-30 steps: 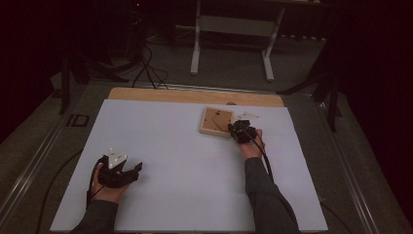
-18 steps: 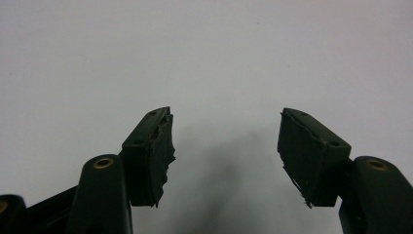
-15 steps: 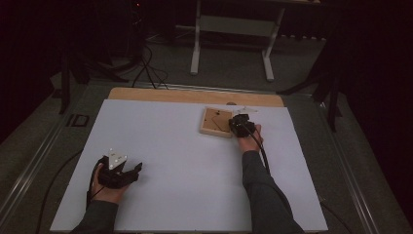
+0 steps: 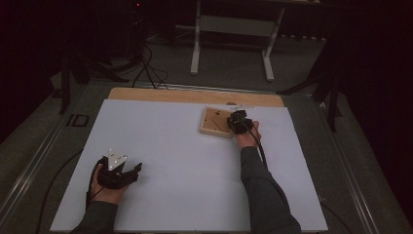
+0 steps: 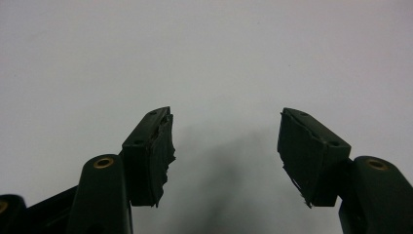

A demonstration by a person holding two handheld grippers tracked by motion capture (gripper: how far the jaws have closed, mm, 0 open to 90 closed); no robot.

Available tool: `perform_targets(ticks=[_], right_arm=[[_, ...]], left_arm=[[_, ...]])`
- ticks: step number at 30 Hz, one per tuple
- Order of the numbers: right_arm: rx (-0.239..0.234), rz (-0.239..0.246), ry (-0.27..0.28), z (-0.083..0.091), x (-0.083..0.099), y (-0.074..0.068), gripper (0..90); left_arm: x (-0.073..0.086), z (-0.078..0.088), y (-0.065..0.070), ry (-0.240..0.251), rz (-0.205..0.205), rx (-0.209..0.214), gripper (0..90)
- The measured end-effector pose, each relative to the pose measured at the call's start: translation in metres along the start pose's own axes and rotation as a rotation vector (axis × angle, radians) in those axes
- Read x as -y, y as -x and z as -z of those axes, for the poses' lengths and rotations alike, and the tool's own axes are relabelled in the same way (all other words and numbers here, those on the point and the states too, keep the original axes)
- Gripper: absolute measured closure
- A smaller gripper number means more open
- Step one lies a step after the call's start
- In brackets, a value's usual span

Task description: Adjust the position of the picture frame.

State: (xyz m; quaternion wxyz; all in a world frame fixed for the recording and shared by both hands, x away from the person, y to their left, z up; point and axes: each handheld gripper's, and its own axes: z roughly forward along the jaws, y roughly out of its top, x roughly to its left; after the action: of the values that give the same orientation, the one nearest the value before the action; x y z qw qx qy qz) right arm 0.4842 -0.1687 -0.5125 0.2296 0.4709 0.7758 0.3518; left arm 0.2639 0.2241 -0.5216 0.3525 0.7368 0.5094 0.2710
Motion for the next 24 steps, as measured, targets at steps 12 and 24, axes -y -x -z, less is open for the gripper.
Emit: perform_targets(ticks=[12,24], right_arm=[[-0.011,0.069,-0.029,0.008,0.004,-0.013,90.0],[-0.060,0.093,-0.024,0.025,0.019,-0.028,90.0]], left_arm=[[0.000,0.002,-0.001,0.012,0.003,-0.002,37.7],[0.000,0.002,-0.001,0.016,0.003,-0.004,37.7]])
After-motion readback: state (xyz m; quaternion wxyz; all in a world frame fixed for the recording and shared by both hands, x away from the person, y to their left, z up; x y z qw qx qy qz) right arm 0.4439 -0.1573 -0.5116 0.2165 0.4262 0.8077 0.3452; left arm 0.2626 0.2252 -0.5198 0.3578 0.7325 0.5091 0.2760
